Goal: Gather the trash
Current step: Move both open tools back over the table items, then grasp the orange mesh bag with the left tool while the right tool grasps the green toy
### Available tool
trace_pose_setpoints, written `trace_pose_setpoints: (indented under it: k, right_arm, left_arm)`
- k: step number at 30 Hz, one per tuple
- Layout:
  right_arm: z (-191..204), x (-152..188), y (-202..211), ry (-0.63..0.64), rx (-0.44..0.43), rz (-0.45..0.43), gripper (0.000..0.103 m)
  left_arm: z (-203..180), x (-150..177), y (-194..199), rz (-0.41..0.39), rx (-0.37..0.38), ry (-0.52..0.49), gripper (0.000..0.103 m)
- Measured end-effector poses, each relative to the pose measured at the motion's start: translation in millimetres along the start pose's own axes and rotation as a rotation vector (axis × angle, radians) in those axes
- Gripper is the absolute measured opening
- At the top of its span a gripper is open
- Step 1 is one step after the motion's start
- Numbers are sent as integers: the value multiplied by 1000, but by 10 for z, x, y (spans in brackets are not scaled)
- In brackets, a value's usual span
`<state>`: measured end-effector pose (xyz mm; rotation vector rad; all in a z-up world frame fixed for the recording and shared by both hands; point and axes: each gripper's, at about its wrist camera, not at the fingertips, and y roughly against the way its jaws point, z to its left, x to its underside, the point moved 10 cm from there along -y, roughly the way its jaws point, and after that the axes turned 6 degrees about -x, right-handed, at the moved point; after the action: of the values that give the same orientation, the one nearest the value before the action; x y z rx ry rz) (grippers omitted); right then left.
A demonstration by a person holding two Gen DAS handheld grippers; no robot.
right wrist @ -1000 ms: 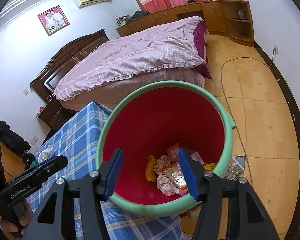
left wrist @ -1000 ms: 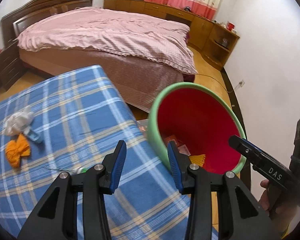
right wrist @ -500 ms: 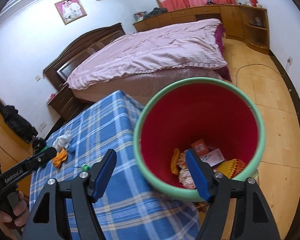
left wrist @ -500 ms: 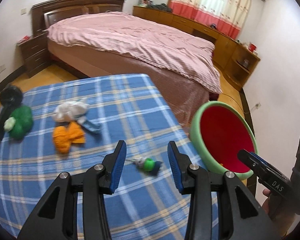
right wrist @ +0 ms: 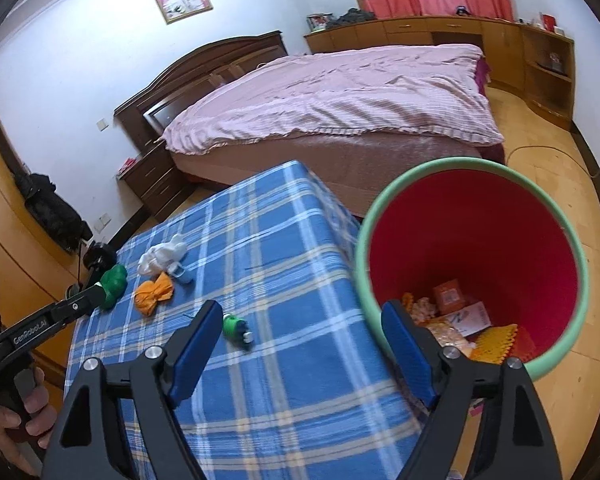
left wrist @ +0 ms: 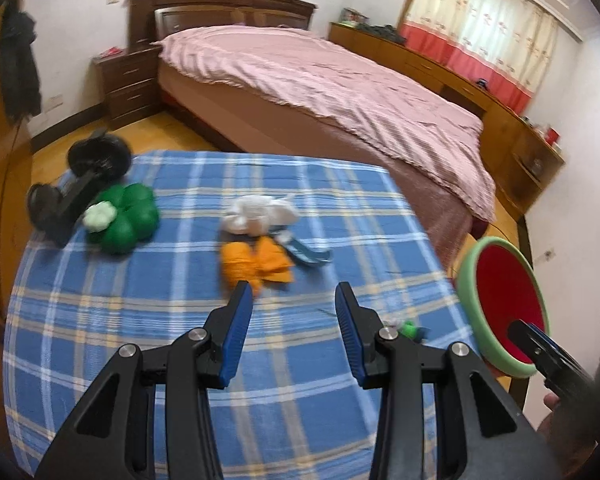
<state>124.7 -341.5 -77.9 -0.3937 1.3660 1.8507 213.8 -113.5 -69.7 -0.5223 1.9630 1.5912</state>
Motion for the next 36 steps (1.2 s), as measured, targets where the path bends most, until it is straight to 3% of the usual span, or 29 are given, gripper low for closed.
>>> trace_pose_setpoints:
  k: [10,29,32,36]
  right_arm:
    - [130,67,-300,15,4,56,87]
    - [344,314,-758,81,9,166,87]
    - [384,354,-812,84,4,181,83]
    - [464,399,-890,105,5,189,70]
  left_arm:
    - [451,33,-380,66,-40,104,45]
    - [357,73,-1051,151,-21,95,45]
    - [340,66,-1073,131,-18,72,45]
    - [316,44,-1090,116,0,60,45]
